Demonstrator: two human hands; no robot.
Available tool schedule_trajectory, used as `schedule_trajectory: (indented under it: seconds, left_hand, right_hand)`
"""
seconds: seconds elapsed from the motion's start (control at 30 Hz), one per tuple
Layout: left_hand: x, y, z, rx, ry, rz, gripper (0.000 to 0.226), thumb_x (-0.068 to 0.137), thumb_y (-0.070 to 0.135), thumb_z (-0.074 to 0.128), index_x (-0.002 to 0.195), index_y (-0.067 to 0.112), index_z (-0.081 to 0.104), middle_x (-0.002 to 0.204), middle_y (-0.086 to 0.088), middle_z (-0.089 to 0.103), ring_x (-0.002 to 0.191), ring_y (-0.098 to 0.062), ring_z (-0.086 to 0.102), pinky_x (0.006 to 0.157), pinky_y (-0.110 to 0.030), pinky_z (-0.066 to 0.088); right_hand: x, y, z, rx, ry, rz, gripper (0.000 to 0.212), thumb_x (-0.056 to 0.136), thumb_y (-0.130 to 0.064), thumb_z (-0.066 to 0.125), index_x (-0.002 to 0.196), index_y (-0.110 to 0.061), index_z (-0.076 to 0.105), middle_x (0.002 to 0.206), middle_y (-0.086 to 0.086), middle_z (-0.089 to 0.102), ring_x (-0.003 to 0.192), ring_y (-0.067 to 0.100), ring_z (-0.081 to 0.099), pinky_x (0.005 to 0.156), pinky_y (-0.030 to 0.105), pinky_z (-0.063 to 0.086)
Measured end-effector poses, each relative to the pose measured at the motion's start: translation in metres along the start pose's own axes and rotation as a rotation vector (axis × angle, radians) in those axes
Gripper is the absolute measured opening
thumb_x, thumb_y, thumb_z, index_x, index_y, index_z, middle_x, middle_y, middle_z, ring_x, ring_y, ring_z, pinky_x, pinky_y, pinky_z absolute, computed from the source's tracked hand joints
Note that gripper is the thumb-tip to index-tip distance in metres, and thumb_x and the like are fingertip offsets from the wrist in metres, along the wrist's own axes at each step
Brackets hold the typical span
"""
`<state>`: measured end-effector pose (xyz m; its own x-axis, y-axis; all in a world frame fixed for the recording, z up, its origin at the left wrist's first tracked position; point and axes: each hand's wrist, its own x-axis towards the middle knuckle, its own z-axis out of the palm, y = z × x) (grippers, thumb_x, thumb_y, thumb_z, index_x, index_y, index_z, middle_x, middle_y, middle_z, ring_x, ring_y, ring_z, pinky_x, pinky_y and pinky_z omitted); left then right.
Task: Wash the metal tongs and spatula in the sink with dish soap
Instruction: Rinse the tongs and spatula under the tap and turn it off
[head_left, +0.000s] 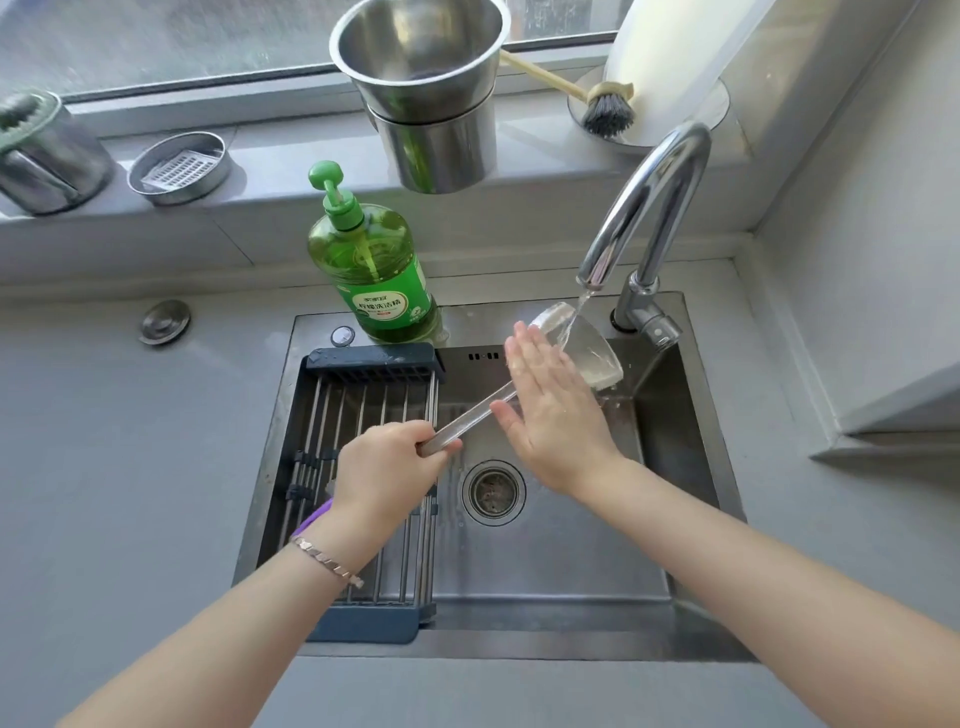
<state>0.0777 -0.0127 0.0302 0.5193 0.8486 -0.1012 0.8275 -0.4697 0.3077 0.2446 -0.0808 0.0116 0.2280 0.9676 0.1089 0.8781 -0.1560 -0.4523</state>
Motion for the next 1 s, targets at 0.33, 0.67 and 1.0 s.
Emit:
schedule_trajectory:
  seconds: [0.33, 0.67, 1.0]
  left_hand:
    - [-0.013, -0.017, -0.006, -0.014, 0.021, 0.014, 0.022, 0.086, 0.034, 0.062, 0.07, 0.019, 0.065, 0.055, 0.007, 0.05, 0.057, -0.014, 0.046, 0.048, -0.02, 0.03]
    - [-0.019, -0.004, 0.001, 0.087, 0.024, 0.089, 0.018, 0.079, 0.027, 0.066, 0.068, 0.014, 0.067, 0.06, -0.003, 0.061, 0.061, -0.024, 0.057, 0.051, -0.025, 0.037]
    - [-0.014, 0.013, -0.002, 0.325, -0.047, 0.419, 0.043, 0.043, 0.036, 0.091, 0.055, 0.013, 0.056, 0.046, 0.0, 0.051, 0.04, -0.021, 0.053, 0.044, -0.02, 0.035]
  right_hand:
    - [0.002, 0.011, -0.014, 0.034, -0.18, 0.058, 0.068, 0.095, -0.048, 0.015, 0.149, -0.009, 0.0, 0.157, 0.002, -0.005, 0.143, 0.011, -0.01, 0.113, 0.023, -0.01]
    - [0.004, 0.012, -0.003, 0.114, -0.228, 0.479, 0.081, 0.094, -0.054, 0.027, 0.148, -0.004, -0.007, 0.156, 0.013, -0.013, 0.144, 0.021, -0.015, 0.115, 0.034, -0.01]
    - [0.01, 0.033, -0.003, 0.738, -0.059, 1.083, 0.063, 0.09, 0.001, 0.035, 0.146, 0.0, 0.006, 0.122, 0.01, 0.04, 0.107, 0.027, 0.046, 0.087, 0.034, 0.04]
